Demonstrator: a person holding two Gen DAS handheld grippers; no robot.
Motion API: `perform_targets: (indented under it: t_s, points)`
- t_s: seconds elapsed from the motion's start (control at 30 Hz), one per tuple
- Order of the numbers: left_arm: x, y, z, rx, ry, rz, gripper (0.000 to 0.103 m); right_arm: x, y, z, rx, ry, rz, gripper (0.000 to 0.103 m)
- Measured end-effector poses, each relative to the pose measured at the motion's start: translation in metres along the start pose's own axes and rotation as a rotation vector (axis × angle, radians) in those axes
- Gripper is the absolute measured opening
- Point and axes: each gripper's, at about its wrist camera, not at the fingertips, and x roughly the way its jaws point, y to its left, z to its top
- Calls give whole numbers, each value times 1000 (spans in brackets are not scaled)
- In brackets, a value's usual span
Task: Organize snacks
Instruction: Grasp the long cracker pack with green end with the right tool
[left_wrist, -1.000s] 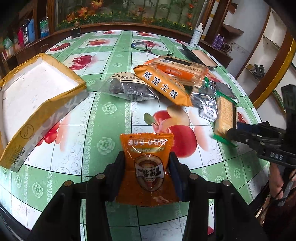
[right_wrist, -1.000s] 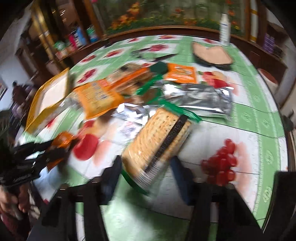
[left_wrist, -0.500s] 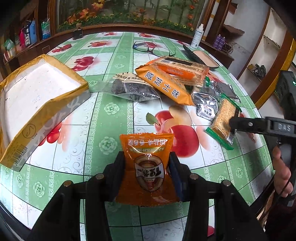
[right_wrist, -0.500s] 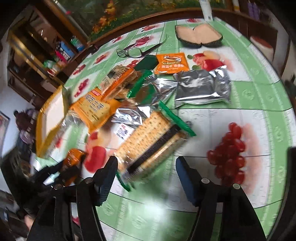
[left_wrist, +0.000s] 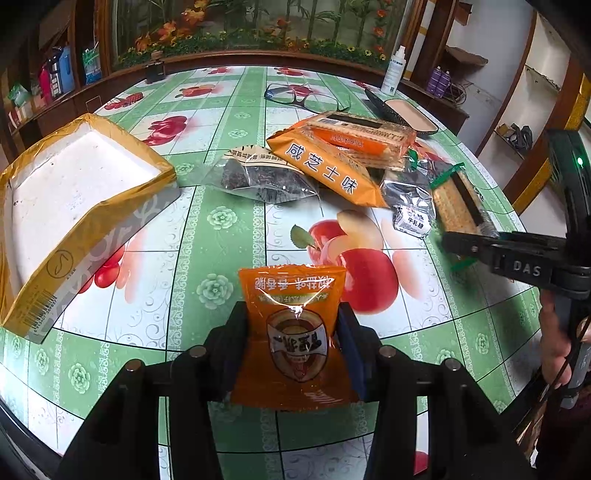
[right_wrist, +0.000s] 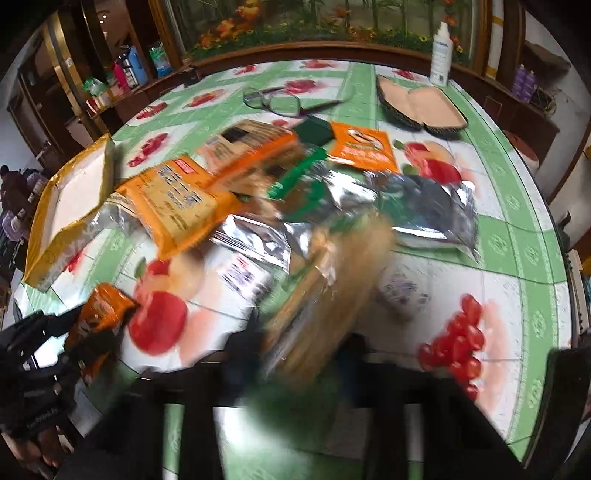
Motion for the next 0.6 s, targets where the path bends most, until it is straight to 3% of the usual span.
perform_targets:
  t_s: [0.17, 0.27, 0.6]
  points:
    - [-1, 3, 1, -15, -5, -20, 46, -5, -20, -9, 47, -9, 77, 27]
    - [-2, 6, 1, -34, -4, -60, 46, -15, -20, -12, 33, -43, 80, 26]
    - [-26, 11, 5, -49, -65, -92, 46, -53, -10, -9, 6, -146, 96, 20]
